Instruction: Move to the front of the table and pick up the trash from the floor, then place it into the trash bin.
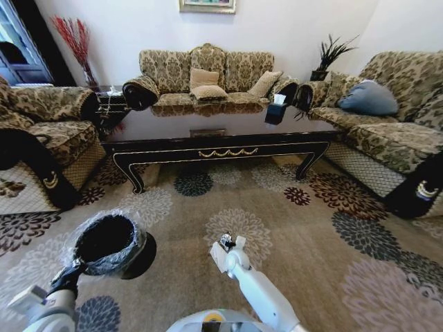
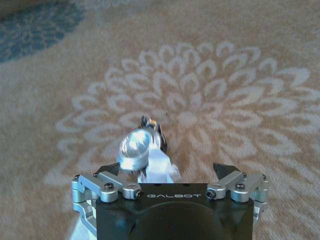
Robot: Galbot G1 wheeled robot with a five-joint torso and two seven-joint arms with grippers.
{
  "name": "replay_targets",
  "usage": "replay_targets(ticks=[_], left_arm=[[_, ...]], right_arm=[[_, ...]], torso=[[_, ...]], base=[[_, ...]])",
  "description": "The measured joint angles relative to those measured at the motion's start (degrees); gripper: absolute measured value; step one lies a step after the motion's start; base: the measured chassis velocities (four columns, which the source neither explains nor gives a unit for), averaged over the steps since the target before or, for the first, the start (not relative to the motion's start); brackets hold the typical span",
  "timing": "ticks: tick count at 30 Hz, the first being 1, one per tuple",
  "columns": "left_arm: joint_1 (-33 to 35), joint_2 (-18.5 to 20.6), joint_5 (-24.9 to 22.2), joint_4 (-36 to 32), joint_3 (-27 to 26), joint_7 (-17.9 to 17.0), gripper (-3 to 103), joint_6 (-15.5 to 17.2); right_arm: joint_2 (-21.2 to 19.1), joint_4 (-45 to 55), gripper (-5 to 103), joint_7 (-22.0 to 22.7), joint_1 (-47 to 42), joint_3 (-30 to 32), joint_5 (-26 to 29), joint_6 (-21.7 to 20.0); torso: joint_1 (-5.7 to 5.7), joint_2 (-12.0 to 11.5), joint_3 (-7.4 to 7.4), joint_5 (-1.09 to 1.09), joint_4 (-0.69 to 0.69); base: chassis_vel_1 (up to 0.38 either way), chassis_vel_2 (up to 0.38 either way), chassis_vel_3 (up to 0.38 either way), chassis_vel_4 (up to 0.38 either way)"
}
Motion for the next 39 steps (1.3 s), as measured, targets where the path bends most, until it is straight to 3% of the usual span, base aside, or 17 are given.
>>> replay_targets(ticks=[10,13,16,19,26,28,30,32,35,37,39], left_arm=[[1.53,0.31,-0.25,-1.11,-1.12,-0.01,3,0.00],[1.61,0.58,-0.55,-1.20,-1.55,-0.02,3,0.00],[1.56,0.78,-0.69,-1.26,-1.66,-0.02,3,0.00],[1.42,0.80,-0.68,-1.26,-1.58,-0.04,3,0.00],[0.79,0.83,-0.35,-0.57,-0.75,-0.06,3,0.00],[0.71,0.83,-0.30,-0.48,-0.67,-0.06,3,0.00],[0.45,0.80,-0.17,-0.28,-0.38,-0.07,3,0.00],[0.40,0.79,-0.15,-0.26,-0.32,-0.08,3,0.00],[-0.01,0.56,0.01,-0.02,0.36,-0.09,3,0.00],[-0.11,0.48,0.06,0.05,0.59,-0.09,3,0.00],[-0.53,0.26,0.28,0.35,1.38,-0.09,3,0.00]], right_arm=[[1.02,-4.89,103,-2.65,1.05,-0.91,-1.79,0.48],[1.40,-5.82,98,-3.28,1.23,-0.92,-2.18,0.74],[1.48,-6.19,83,-3.62,1.20,-1.14,-3.13,1.00],[1.48,-6.25,78,-3.84,1.12,-1.19,-3.74,1.29],[1.48,-6.66,44,-4.44,0.96,-0.84,-5.18,2.21],[1.49,-6.69,44,-4.45,0.96,-0.82,-5.26,2.23],[1.47,-6.70,34,-4.45,0.96,-0.75,-5.64,2.31],[1.45,-6.70,34,-4.45,0.95,-0.74,-5.73,2.33],[0.73,-6.08,13,-4.74,0.23,-0.13,-7.22,2.89],[0.53,-5.52,13,-4.81,-0.03,0.18,-7.44,3.07],[-0.11,-2.89,1,-5.35,-0.78,1.19,-7.81,3.95]], torso=[[0.00,0.00,0.00,0.00,0.01],[0.00,0.00,0.00,0.00,0.01],[0.00,0.00,0.00,-0.01,0.00],[0.00,0.00,0.00,-0.01,0.00],[0.00,0.00,0.00,-0.01,0.01],[0.00,0.00,0.00,-0.01,0.00],[0.00,0.00,0.00,-0.01,0.00],[0.00,0.00,0.00,-0.01,0.01],[0.00,0.00,0.00,-0.01,0.00],[0.00,0.00,0.00,-0.01,0.00],[0.00,-0.01,0.00,0.00,0.00]], base=[[0.000,0.000,0.000,0.000],[0.000,0.000,0.000,0.000],[0.000,0.000,0.000,0.000],[0.000,0.000,0.000,0.000],[0.000,0.000,0.000,0.000],[0.000,0.000,0.000,0.000],[0.000,0.000,0.000,0.000],[0.000,0.000,0.000,0.000],[0.000,0.000,0.000,0.000],[0.000,0.000,0.000,0.000],[0.000,0.000,0.000,0.000]])
